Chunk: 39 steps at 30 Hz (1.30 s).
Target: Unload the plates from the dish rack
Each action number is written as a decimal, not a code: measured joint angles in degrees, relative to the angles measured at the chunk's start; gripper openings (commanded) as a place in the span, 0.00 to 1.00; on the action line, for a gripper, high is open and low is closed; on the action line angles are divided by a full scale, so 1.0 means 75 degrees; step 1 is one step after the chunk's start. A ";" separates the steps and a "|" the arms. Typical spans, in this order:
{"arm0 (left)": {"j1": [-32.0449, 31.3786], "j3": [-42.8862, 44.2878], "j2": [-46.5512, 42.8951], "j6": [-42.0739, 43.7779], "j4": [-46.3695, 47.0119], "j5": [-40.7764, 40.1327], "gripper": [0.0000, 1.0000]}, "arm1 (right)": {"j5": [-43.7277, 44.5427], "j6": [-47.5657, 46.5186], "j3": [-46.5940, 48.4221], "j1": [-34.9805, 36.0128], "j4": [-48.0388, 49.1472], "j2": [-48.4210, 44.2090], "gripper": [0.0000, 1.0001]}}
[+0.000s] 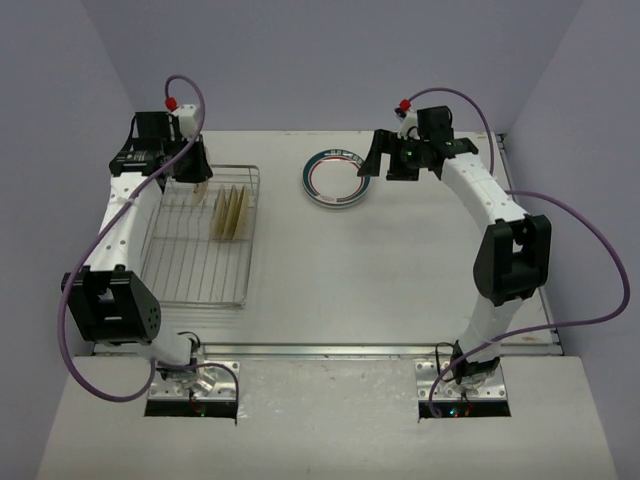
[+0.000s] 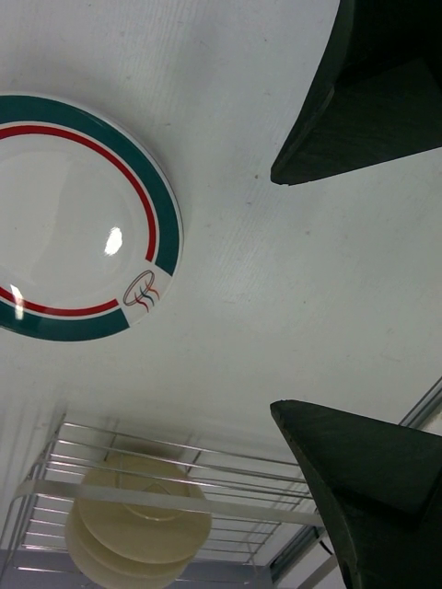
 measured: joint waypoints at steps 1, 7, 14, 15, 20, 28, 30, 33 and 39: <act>0.0004 0.0077 -0.0116 0.0013 0.0021 0.0157 0.00 | -0.0035 0.0026 0.0000 0.0000 0.0001 -0.0014 0.99; -0.0541 0.0042 -0.1005 0.1032 -0.0018 0.0762 0.00 | -0.0367 0.0300 0.0033 0.0000 0.0002 -0.0192 0.98; -0.3905 -0.1734 -0.2555 0.3557 0.0277 -0.0498 0.00 | -0.1856 0.1404 -0.0326 0.0009 0.0683 -0.0735 0.91; -0.4325 -0.2006 -0.2694 0.3930 0.0227 -0.0821 0.00 | -0.2045 0.1566 -0.0398 0.0029 0.0786 -0.0798 0.91; -0.5358 -0.2781 -0.2700 0.5305 -0.0061 -0.2080 0.00 | -0.2461 0.1919 -0.0946 0.0269 0.1284 -0.1008 0.91; -0.6737 -0.3612 -0.2686 0.6542 -0.0105 -0.3423 0.00 | -0.2400 0.1787 -0.2043 0.1690 0.1239 -0.1019 0.88; -0.6886 -0.3620 -0.2685 0.6655 -0.0069 -0.3507 0.00 | -0.2401 0.1752 -0.2040 0.1866 0.1248 -0.0957 0.81; -0.6937 -0.3608 -0.2658 0.6729 0.0034 -0.3627 0.00 | -0.2403 0.1702 -0.1998 0.1951 0.1245 -0.0806 0.66; -0.7004 -0.3605 -0.2520 0.6798 0.0183 -0.3765 0.00 | -0.2413 0.1747 -0.1877 0.2095 0.1252 -0.0362 0.40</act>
